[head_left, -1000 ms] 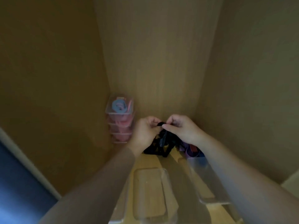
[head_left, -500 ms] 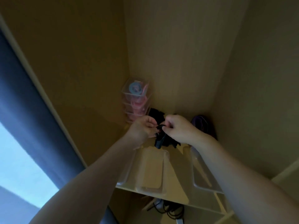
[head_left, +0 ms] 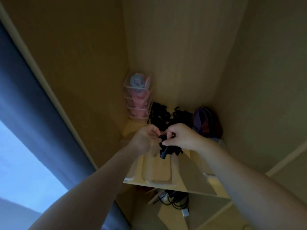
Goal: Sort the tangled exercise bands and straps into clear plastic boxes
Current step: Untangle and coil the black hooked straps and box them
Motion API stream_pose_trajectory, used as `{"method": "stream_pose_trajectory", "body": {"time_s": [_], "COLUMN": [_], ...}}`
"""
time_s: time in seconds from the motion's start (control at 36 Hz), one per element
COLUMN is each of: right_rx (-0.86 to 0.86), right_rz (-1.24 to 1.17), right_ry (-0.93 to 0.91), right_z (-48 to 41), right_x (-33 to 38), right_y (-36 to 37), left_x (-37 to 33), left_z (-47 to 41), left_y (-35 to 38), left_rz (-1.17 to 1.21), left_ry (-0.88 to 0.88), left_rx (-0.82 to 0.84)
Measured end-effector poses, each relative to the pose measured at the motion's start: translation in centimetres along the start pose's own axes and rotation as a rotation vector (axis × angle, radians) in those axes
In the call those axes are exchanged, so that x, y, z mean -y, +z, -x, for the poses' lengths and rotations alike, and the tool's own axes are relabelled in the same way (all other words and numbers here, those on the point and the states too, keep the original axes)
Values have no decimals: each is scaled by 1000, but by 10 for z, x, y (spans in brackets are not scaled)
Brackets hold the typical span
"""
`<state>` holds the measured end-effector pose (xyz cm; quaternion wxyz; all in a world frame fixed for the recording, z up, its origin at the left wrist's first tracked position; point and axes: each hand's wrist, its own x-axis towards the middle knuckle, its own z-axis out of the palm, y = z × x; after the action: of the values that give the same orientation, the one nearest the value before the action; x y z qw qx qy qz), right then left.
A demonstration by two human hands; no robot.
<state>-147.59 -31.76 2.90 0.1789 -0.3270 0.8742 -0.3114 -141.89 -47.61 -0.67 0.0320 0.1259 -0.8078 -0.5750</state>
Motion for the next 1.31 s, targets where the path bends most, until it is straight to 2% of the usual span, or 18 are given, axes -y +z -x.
{"method": "stream_pose_trajectory", "body": {"time_s": [0.17,0.36,0.44,0.58,0.69,0.89,1.06,1.14,1.22,1.31], "right_rx": [-14,-104,-112,-87,-104,-134,-88,-57,-34,-58], "right_rz": [-74,-157,-119,74,99,3,164,206,252,255], "right_ry": [54,150,162,181,169,160,117,108,79,51], "right_z": [-7,-18,-22,-25,-25,-26,-30,-35,-36,-34], "right_x": [-5,-22,-31,-42,-48,-58,-62,-66,-67,-68], "right_y": [32,50,59,68,67,72,82,82,78,74], "left_x": [20,39,48,55,56,63,65,62,61,63], "left_z": [-1,2,0,-3,-2,-4,-10,-13,-14,-14], "left_y": [-8,0,3,7,11,14,18,20,20,14], "left_rz": [48,-118,-138,-197,-241,-635,-927,-989,-993,-959], "left_ry": [-94,36,60,28,11,118,197,225,292,284], "left_rx": [29,98,155,222,241,212,240,222,202,195]}}
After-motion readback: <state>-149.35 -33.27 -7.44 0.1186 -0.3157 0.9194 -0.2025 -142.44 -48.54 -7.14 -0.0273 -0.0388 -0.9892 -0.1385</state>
